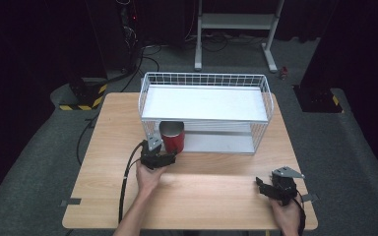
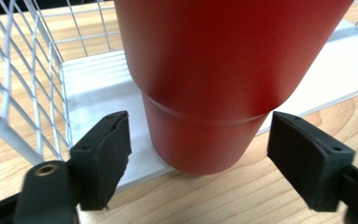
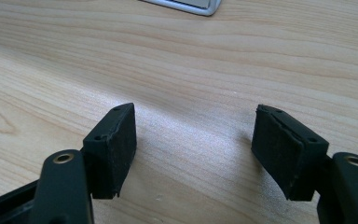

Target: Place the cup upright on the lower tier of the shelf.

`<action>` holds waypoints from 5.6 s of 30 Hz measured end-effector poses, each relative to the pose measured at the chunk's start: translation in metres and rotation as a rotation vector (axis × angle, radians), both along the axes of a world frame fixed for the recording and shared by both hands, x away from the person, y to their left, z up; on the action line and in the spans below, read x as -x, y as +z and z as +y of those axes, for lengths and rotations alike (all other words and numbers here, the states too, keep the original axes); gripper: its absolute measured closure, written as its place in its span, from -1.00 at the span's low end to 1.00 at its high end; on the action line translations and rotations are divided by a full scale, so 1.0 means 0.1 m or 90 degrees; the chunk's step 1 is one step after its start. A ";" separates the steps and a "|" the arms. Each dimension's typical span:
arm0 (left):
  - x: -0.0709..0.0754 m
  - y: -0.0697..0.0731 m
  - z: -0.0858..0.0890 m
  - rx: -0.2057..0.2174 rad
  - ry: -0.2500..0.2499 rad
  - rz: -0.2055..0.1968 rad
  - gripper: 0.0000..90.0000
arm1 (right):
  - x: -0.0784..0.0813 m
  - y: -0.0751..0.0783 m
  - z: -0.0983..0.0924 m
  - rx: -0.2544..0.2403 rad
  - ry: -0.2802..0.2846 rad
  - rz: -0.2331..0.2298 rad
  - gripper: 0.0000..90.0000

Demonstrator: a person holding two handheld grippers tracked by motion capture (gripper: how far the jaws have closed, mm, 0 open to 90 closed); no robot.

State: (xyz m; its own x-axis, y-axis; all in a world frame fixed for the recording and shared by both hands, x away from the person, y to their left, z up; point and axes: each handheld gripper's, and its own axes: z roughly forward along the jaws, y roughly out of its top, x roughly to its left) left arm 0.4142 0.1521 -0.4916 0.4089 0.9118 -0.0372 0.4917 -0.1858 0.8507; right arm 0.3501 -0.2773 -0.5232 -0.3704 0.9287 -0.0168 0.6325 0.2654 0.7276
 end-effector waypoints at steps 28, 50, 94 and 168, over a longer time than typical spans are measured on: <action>-0.17 -0.07 -0.16 -0.023 0.031 0.025 0.08 | 0.00 0.00 0.00 0.000 -0.001 0.000 -0.32; -0.32 -0.08 -0.20 -0.012 0.038 0.065 0.56 | 0.00 0.00 0.00 0.001 -0.001 0.000 -0.32; 0.11 0.13 0.19 0.020 -0.001 0.023 -0.31 | 0.00 0.00 0.00 0.000 -0.001 0.000 -0.32; 0.70 -0.07 0.82 0.050 0.033 0.037 -0.55 | 0.00 0.00 0.00 -0.001 -0.002 0.001 -0.32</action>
State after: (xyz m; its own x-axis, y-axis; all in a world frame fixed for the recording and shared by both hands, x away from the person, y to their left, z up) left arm 0.3438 0.2344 -0.4986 0.3566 0.9249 -0.1317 0.5473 -0.0925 0.8318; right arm 0.3499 -0.2769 -0.5232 -0.3680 0.9297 -0.0146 0.6347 0.2627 0.7267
